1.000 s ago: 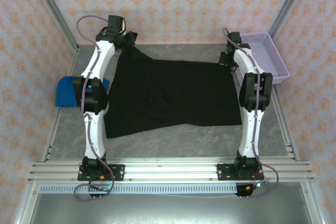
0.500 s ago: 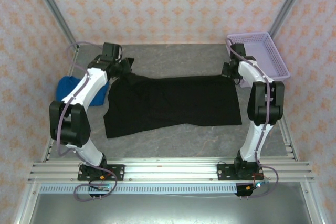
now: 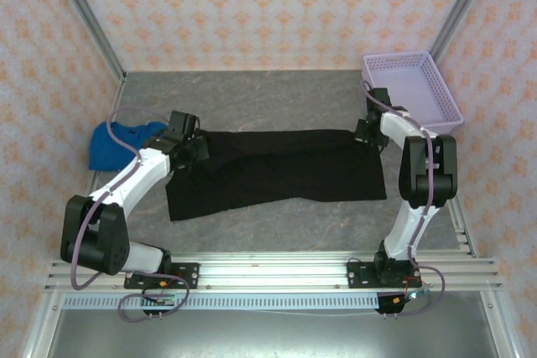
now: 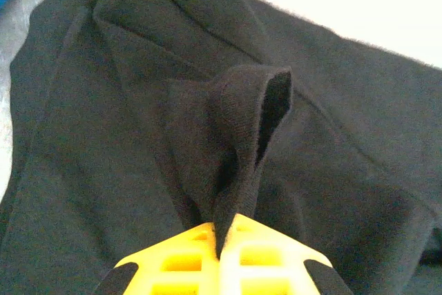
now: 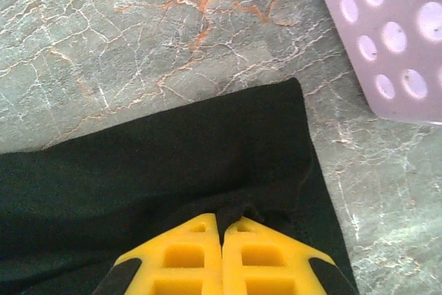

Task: Fold the inside-out t-shirt

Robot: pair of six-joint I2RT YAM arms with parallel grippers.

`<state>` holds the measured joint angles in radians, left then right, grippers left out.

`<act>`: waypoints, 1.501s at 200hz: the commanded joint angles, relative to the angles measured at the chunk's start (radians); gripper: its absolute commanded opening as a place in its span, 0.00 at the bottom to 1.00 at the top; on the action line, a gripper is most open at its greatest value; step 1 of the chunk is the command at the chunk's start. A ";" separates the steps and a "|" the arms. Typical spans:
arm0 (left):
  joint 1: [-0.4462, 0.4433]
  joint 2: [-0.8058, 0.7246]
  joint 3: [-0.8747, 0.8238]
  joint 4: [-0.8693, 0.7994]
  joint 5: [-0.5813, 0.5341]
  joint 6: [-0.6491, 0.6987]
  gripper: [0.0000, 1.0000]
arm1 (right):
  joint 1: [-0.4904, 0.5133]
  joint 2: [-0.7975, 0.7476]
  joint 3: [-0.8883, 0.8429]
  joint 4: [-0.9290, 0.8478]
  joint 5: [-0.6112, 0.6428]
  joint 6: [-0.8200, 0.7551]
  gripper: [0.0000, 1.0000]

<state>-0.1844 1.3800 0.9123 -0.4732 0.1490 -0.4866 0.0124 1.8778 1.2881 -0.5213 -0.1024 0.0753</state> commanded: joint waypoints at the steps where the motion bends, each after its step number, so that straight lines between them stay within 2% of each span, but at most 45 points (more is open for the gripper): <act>1: -0.016 -0.004 -0.056 0.020 -0.017 -0.030 0.05 | 0.008 -0.028 -0.006 0.002 0.081 0.007 0.06; 22: -0.035 0.011 -0.076 0.013 -0.014 -0.041 0.10 | 0.012 -0.020 0.024 -0.032 0.125 0.015 0.13; 45: -0.039 -0.012 -0.091 -0.017 -0.041 -0.029 0.27 | 0.028 -0.046 0.048 -0.062 0.149 0.020 0.32; 71: -0.038 -0.085 -0.102 -0.061 -0.051 -0.012 0.43 | 0.087 -0.130 0.019 -0.078 0.167 0.019 0.42; 82: -0.038 -0.120 -0.116 -0.067 -0.061 -0.013 0.47 | 0.138 -0.185 -0.021 -0.054 0.122 0.014 0.43; 93: -0.037 -0.141 -0.124 -0.072 -0.095 -0.007 0.50 | 0.203 -0.231 -0.067 -0.017 0.017 0.024 0.45; 103: -0.029 -0.139 -0.123 -0.068 -0.116 -0.005 0.52 | 0.285 -0.262 -0.106 0.027 -0.080 0.044 0.46; 119: -0.002 -0.111 -0.107 -0.032 -0.089 -0.004 0.54 | 0.433 -0.260 -0.130 0.082 -0.167 0.103 0.48; 142: 0.018 -0.031 -0.068 -0.019 -0.114 0.006 0.56 | 0.618 -0.202 -0.094 0.102 -0.190 0.142 0.49; 158: 0.017 0.012 -0.043 -0.022 -0.139 0.040 0.56 | 0.666 -0.184 -0.079 0.099 -0.186 0.144 0.50; 183: -0.010 0.003 -0.017 0.011 -0.128 0.056 0.56 | 0.645 -0.183 -0.068 0.062 -0.080 0.113 0.50; 203: -0.034 -0.005 -0.030 0.087 -0.119 0.054 0.56 | 0.572 -0.162 -0.043 0.027 -0.044 0.103 0.51; 214: -0.032 0.035 -0.018 0.101 -0.149 0.056 0.56 | 0.530 -0.148 -0.035 0.020 -0.052 0.106 0.51; 233: -0.025 0.142 0.038 0.062 -0.216 0.079 0.55 | 0.467 -0.127 -0.014 0.007 0.010 0.104 0.50; 261: -0.009 0.230 0.052 0.035 -0.224 0.071 0.53 | 0.325 -0.086 0.024 0.010 0.005 0.122 0.50; 300: -0.009 0.155 -0.099 0.009 -0.195 0.038 0.52 | 0.183 0.013 0.081 -0.044 -0.010 0.151 0.50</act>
<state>-0.1982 1.5967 0.8967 -0.4149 -0.0177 -0.4294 0.2535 1.8290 1.3243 -0.4931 -0.1272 0.1959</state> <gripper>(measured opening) 0.527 0.504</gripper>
